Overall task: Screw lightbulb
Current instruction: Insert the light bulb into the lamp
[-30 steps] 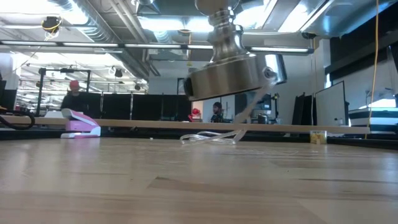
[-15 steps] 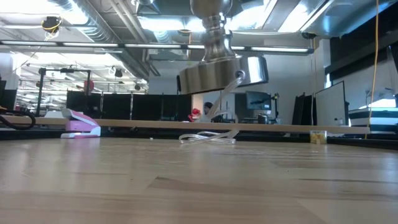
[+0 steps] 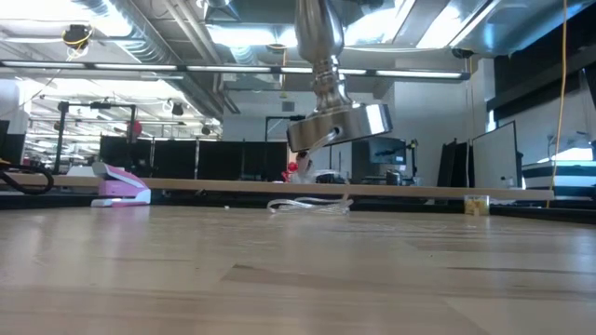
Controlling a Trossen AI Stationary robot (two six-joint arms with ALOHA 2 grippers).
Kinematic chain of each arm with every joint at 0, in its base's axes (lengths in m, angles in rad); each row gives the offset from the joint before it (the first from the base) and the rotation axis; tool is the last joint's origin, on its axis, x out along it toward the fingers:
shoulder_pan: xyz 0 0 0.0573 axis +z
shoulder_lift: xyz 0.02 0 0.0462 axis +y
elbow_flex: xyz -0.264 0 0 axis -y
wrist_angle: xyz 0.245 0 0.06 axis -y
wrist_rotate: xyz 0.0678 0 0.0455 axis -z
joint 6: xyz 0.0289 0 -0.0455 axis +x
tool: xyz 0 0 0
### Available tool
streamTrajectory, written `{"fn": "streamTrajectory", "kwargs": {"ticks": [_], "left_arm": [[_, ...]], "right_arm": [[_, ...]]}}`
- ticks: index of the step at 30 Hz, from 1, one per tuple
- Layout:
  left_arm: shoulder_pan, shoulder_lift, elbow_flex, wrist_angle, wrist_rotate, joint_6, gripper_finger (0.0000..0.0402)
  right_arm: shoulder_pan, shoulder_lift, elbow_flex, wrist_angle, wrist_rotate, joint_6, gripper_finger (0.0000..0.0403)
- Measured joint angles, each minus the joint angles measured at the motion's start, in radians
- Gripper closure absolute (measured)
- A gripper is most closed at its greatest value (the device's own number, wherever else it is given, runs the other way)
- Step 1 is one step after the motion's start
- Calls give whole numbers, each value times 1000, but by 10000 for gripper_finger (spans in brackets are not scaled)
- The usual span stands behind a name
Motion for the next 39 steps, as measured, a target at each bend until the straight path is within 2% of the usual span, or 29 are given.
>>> {"fn": "streamTrajectory", "kwargs": {"ticks": [5, 8, 13, 18, 22, 27, 31, 36, 39], "left_arm": [[27, 3, 0, 84, 4, -16, 113], [52, 20, -2, 169, -38, -30, 117], [115, 131, -43, 513, -64, 192, 133], [133, 217, -57, 960, -10, 491, 151], [133, 259, -59, 1154, -9, 671, 162], [129, 258, -59, 1180, -72, 753, 168], [91, 258, -59, 1044, -83, 673, 169], [42, 257, -58, 1028, -92, 652, 169], [30, 255, -58, 1024, -181, 702, 169]], "right_arm": [[-27, 1, 0, -3, 6, 2, 265], [-35, 1, 0, -2, 14, 3, 265], [-41, 2, 0, 13, 58, 6, 265], [-41, 2, 0, 20, 71, -1, 265], [-41, 2, -2, 15, 65, -2, 265], [-41, 2, -2, 13, 69, -3, 265], [-41, 2, -2, 12, 63, -27, 265], [-41, 2, -2, 13, 62, -24, 265], [-41, 2, -2, 16, 63, -24, 265]]}}
